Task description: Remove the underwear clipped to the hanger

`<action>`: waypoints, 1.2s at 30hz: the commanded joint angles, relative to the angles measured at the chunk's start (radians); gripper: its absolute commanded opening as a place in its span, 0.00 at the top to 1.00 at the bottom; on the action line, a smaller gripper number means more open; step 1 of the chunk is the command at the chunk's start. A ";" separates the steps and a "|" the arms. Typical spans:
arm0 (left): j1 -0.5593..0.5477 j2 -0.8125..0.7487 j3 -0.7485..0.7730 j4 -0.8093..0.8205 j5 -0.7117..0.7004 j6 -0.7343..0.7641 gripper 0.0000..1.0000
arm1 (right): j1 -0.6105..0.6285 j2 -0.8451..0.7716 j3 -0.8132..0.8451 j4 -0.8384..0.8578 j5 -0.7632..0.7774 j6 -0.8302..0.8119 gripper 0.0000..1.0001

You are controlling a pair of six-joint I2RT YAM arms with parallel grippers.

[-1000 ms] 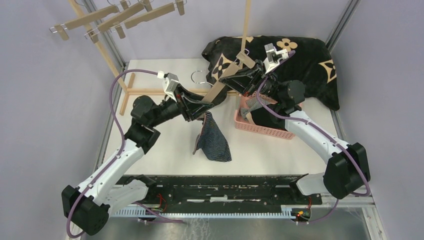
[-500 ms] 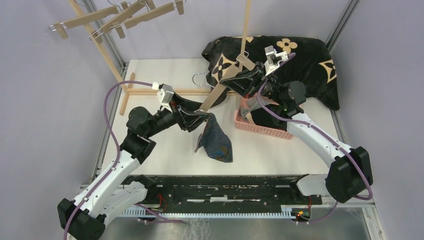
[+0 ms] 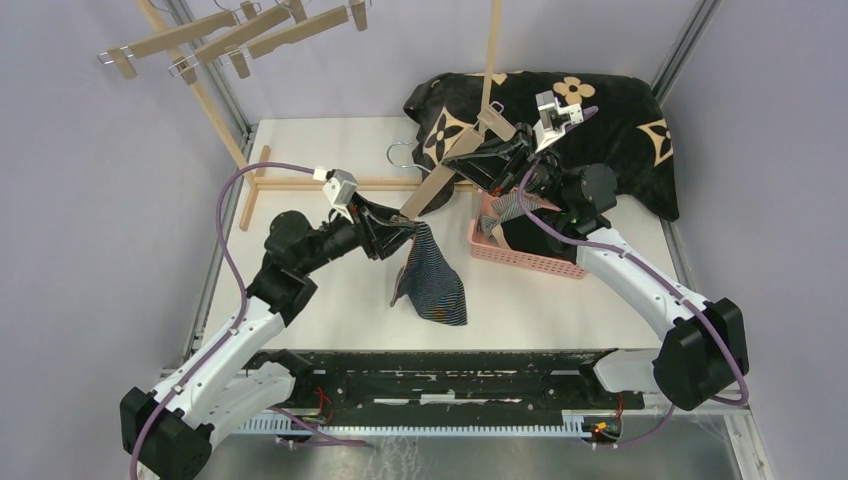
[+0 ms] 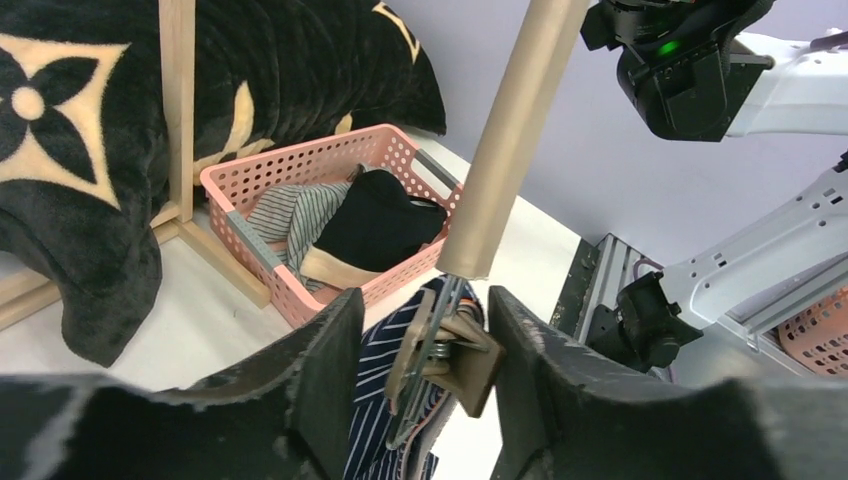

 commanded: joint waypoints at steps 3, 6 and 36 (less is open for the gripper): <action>-0.006 -0.002 0.004 0.056 0.006 0.033 0.64 | -0.001 -0.028 0.012 0.049 0.027 -0.006 0.99; -0.006 -0.006 0.008 0.056 0.009 0.035 0.91 | -0.001 -0.021 0.012 0.042 0.026 -0.009 0.99; -0.006 -0.078 0.057 -0.049 -0.015 0.067 0.56 | 0.000 -0.038 0.019 0.004 0.023 -0.021 0.99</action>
